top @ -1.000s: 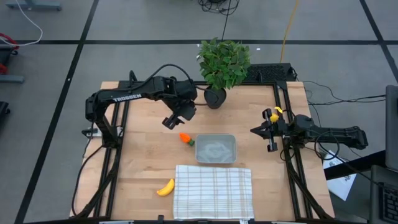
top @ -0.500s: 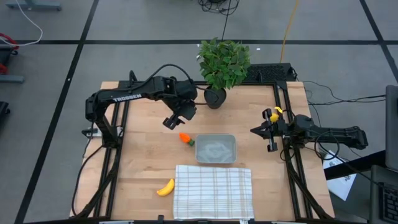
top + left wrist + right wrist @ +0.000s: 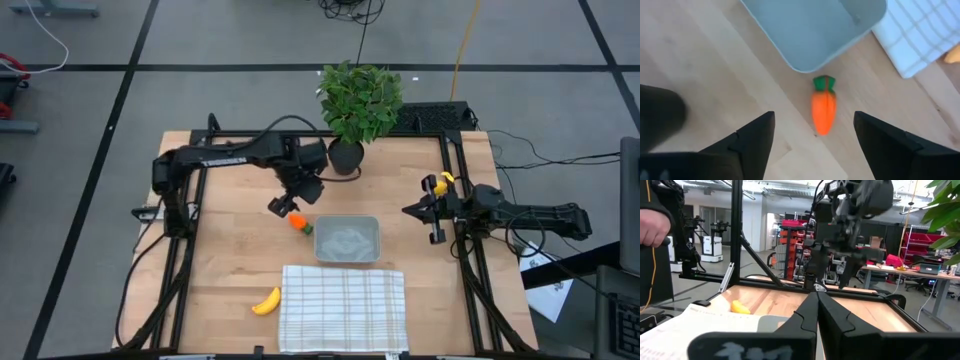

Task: Pick and placing Produce into tupperware
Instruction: Put the carrot into the bin

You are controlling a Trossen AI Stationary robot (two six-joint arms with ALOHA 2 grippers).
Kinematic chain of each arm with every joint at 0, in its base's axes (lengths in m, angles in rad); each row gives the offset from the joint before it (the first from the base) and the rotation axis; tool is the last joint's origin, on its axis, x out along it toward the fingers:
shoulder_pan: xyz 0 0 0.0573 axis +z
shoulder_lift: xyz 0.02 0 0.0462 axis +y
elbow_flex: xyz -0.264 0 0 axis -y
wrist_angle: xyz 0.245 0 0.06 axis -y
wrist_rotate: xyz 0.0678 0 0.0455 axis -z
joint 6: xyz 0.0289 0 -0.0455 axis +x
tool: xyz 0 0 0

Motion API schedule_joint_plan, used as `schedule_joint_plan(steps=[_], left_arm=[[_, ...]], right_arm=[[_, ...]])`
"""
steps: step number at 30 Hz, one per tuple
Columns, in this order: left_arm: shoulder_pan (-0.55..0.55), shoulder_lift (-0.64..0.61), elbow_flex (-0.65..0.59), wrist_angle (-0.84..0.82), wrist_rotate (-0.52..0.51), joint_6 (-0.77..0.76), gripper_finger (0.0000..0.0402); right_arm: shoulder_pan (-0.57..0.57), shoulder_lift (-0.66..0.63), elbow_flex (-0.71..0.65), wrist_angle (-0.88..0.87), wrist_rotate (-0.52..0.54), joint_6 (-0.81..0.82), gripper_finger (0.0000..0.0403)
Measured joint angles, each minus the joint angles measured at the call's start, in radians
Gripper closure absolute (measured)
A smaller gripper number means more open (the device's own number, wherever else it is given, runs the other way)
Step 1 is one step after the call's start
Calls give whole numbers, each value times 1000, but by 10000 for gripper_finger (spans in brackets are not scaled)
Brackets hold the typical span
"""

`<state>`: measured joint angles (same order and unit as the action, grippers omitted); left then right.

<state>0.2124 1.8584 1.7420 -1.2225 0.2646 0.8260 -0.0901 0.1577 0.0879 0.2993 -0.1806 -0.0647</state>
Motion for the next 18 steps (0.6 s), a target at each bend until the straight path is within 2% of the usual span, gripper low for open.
schedule_joint_plan(steps=[4, 9, 14, 18], left_arm=[[1, 57, 0, -28, 8, -2, 100], [1, 103, 0, -49, 94, -17, 78], [2, 135, 0, -51, 185, -28, 79], [-2, 136, -7, -17, 167, -36, 88]], right_arm=[[0, 2, -1, -8, 0, 0, 403], [0, 3, -1, -16, 0, 0, 403], [0, 3, -1, -25, 0, 0, 403], [0, 3, -1, -28, 0, 0, 403]])
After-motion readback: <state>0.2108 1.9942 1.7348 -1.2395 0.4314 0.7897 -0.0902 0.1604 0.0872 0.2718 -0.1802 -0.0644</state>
